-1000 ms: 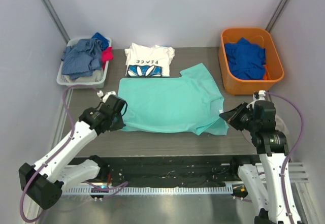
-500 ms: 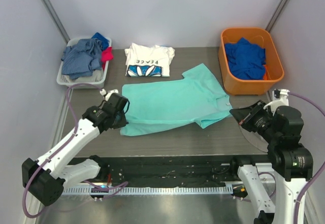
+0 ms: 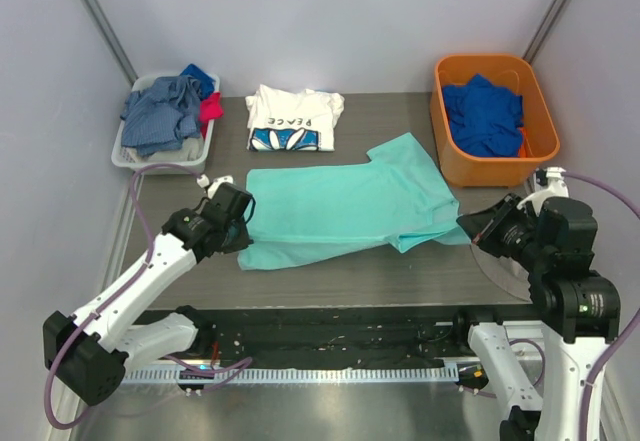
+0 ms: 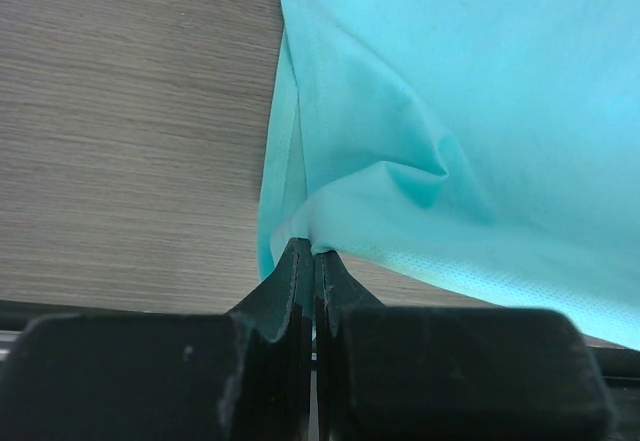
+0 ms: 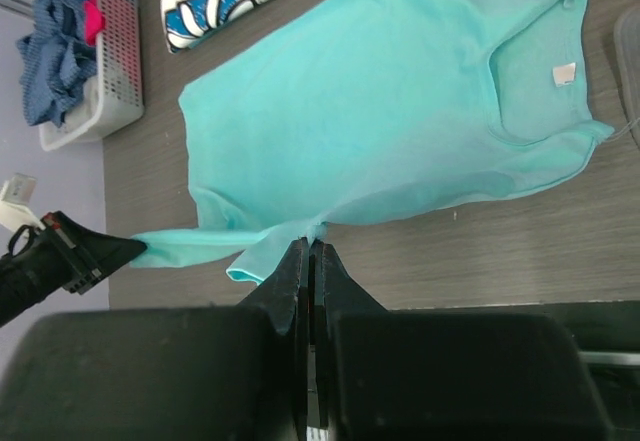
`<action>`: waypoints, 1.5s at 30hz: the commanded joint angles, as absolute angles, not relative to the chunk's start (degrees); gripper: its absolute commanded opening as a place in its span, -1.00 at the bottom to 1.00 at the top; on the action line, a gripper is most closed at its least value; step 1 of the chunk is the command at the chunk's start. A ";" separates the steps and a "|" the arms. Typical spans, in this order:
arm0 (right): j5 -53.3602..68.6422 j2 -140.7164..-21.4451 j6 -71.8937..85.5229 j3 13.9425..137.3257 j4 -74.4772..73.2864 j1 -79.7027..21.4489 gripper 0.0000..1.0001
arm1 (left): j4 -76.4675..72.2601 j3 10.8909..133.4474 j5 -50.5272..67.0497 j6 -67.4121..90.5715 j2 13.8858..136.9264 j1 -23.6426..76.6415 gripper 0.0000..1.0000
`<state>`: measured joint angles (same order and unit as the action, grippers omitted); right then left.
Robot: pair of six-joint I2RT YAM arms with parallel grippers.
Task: Fold and stack the t-shirts
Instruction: Flatten the tshirt out
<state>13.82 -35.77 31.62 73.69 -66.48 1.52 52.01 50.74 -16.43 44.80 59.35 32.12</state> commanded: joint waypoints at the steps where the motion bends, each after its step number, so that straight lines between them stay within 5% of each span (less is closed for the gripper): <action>1: 13.45 -36.91 29.97 69.53 -64.61 1.76 -0.99 | 50.19 51.24 -16.43 44.47 58.89 31.82 -1.00; 23: 1.41 -50.53 24.08 76.29 -54.67 0.01 -0.99 | 48.52 51.42 -17.31 42.80 61.17 31.82 -1.00; 34: -30.57 -58.00 35.94 77.69 -53.35 -41.00 -0.98 | 48.51 51.42 -17.58 42.80 61.35 31.73 -1.00; 45: -35.42 -55.11 43.41 72.69 -56.77 -49.22 -0.98 | 49.22 51.06 -17.49 43.24 60.65 31.82 -1.00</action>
